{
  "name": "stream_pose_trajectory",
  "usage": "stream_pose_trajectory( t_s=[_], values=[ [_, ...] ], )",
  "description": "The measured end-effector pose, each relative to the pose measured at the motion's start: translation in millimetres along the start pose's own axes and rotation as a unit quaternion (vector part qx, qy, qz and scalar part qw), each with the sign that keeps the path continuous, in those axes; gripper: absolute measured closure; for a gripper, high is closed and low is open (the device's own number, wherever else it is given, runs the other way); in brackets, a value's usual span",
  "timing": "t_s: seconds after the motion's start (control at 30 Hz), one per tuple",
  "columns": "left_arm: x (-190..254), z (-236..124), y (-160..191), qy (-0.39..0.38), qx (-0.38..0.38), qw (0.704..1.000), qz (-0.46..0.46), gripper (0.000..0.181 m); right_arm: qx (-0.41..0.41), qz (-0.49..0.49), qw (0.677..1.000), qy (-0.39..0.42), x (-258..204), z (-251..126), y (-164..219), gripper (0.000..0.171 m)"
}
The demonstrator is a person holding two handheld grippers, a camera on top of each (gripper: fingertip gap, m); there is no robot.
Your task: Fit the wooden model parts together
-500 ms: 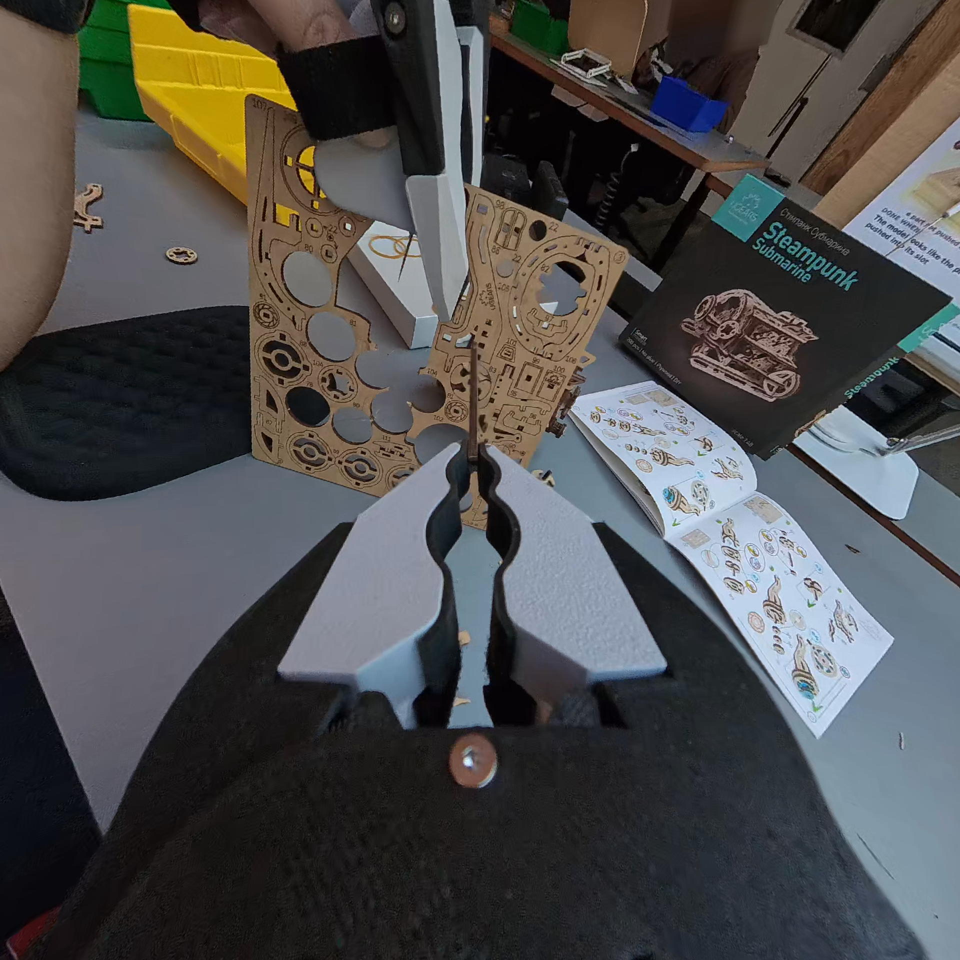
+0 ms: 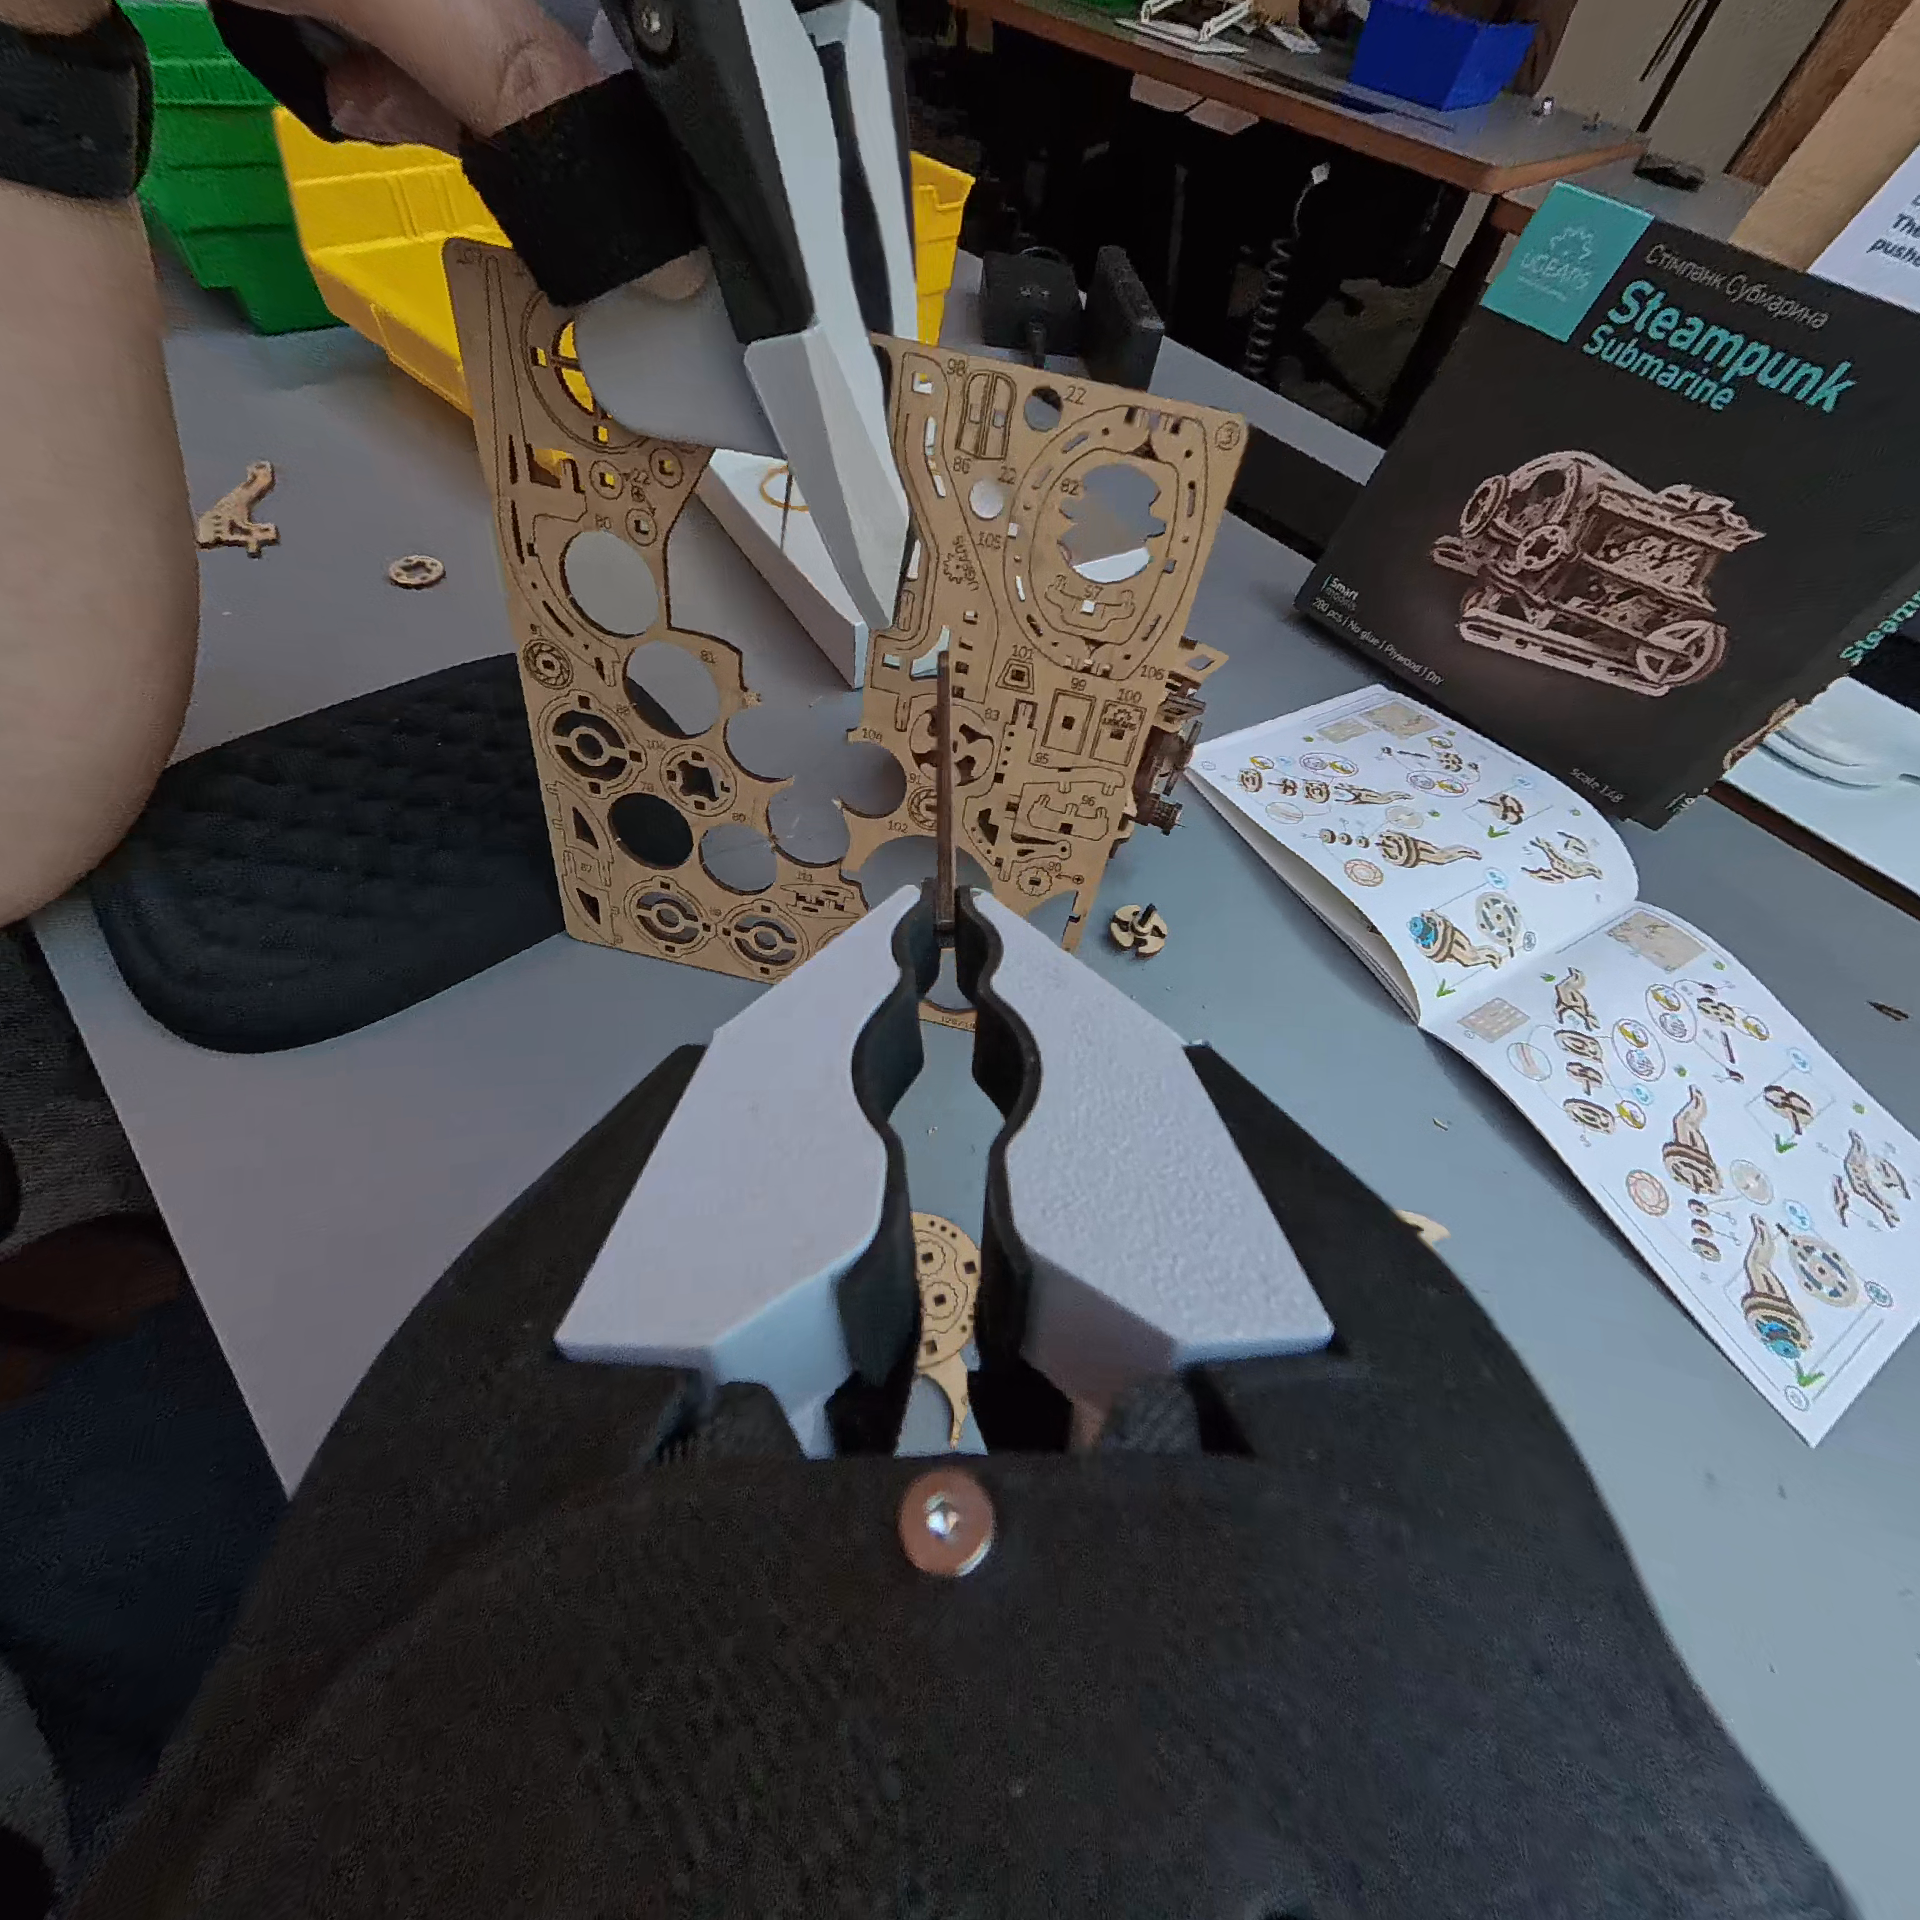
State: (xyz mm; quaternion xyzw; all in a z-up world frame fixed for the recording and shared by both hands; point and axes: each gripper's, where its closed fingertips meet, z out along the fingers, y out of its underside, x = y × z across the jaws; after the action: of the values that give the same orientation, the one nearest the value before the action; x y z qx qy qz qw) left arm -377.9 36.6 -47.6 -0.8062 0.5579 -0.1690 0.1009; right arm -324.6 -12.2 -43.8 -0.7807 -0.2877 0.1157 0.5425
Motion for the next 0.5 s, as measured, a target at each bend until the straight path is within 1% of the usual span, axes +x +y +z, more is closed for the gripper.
stream_pose_trajectory(
  t_s=[0.1,0.17,0.27,0.37,0.5],
  values=[
    [-1,0,0,-0.004,-0.001,1.0,0.0,0.178,-0.001,0.036,0.999,-0.025,-1,3,5,0.171],
    [4,0,-1,0.011,0.002,1.0,0.0,0.179,-0.006,0.049,0.998,-0.036,-4,5,9,0.171],
    [4,0,-1,0.007,0.002,1.0,0.002,0.179,-0.003,0.045,0.998,-0.032,-6,7,9,0.171],
    [11,0,-2,0.017,0.003,1.0,0.018,0.179,0.016,0.05,0.998,-0.025,-6,8,1,0.171],
    [22,1,-3,0.019,0.003,0.999,0.04,0.179,0.009,0.031,0.999,-0.017,-5,19,-1,0.171]
  ],
)
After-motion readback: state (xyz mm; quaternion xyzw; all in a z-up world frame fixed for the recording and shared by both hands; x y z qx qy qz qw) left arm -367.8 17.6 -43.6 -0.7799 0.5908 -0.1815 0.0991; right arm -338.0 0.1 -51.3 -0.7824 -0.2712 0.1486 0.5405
